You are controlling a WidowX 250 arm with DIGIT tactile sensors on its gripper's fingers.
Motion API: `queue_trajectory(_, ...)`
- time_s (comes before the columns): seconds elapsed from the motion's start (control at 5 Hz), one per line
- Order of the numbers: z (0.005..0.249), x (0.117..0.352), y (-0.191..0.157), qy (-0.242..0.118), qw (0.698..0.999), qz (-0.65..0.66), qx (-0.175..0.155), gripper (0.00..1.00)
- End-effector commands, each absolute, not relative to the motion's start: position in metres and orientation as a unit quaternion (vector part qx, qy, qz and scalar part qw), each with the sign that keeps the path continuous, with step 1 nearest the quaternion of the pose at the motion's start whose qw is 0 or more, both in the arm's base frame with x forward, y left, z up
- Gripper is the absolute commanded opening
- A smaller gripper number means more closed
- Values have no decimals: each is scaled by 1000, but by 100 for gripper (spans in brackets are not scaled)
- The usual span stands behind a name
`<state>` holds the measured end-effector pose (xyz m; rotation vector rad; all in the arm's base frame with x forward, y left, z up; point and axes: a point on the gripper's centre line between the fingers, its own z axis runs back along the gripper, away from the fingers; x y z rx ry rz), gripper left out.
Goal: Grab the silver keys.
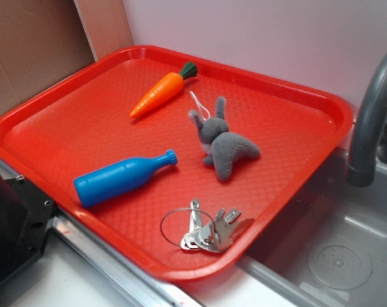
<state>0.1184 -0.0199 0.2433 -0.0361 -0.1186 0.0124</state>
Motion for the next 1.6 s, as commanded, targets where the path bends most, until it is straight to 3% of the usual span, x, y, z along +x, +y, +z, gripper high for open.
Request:
queue_trajectory(0.0, 243, 118, -20, -59, 998, 6, -18, 100)
queue_trajectory(0.2, 198, 120, -55, -74, 994, -72, -43, 100)
queue_trajectory(0.4, 170, 132, -87, -119, 979, -134, -91, 100)
queue_trajectory(0.6, 160, 148, -112, -139, 949, -235, -159, 100)
queue_trajectory(1.2, 160, 148, -112, -139, 949, -235, -159, 100)
queue_trajectory(1.4, 110, 160, -140, -55, 932, -304, -192, 100)
